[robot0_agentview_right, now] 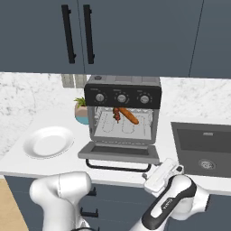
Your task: Pick up the kebab skewer and baguette bread, and place them inside the toaster oven. Close the toaster oven door and start by setting the timer.
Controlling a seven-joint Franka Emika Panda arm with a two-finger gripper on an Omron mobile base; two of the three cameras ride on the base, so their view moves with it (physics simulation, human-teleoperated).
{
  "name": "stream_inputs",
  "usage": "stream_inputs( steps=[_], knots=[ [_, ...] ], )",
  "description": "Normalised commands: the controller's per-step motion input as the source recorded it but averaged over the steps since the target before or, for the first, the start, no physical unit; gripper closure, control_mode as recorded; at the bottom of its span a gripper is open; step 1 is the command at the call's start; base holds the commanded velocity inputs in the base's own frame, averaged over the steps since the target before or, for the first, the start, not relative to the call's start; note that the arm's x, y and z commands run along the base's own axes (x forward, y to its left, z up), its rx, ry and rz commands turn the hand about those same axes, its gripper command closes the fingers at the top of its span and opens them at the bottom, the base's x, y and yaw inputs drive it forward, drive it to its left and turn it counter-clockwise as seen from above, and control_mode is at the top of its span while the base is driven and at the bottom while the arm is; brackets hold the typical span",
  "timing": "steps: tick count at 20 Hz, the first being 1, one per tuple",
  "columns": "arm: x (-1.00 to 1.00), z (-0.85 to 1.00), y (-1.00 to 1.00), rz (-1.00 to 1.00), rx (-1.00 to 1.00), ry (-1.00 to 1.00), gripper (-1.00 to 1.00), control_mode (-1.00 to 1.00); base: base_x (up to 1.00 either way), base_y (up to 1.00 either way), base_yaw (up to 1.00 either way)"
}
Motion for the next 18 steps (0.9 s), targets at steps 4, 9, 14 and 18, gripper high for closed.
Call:
stream_inputs(
  steps=[4, 9, 14, 18],
  knots=[
    [0.3, 0.2, 0.0, 0.02, 0.01, -0.1, -1.0, -1.0, 0.0, 0.0, 0.0],
    [0.37, 0.14, 0.0, 0.0, 0.01, -0.09, -1.0, -1.0, 0.0, 0.0, 0.0],
    [0.44, 0.17, 0.0, 0.0, 0.02, -0.07, -1.0, -1.0, 0.0, 0.0, 0.0],
    [0.53, 0.26, 0.06, -0.01, 0.02, -0.07, -1.0, -1.0, 0.0, 0.0, 0.0]
  ],
)
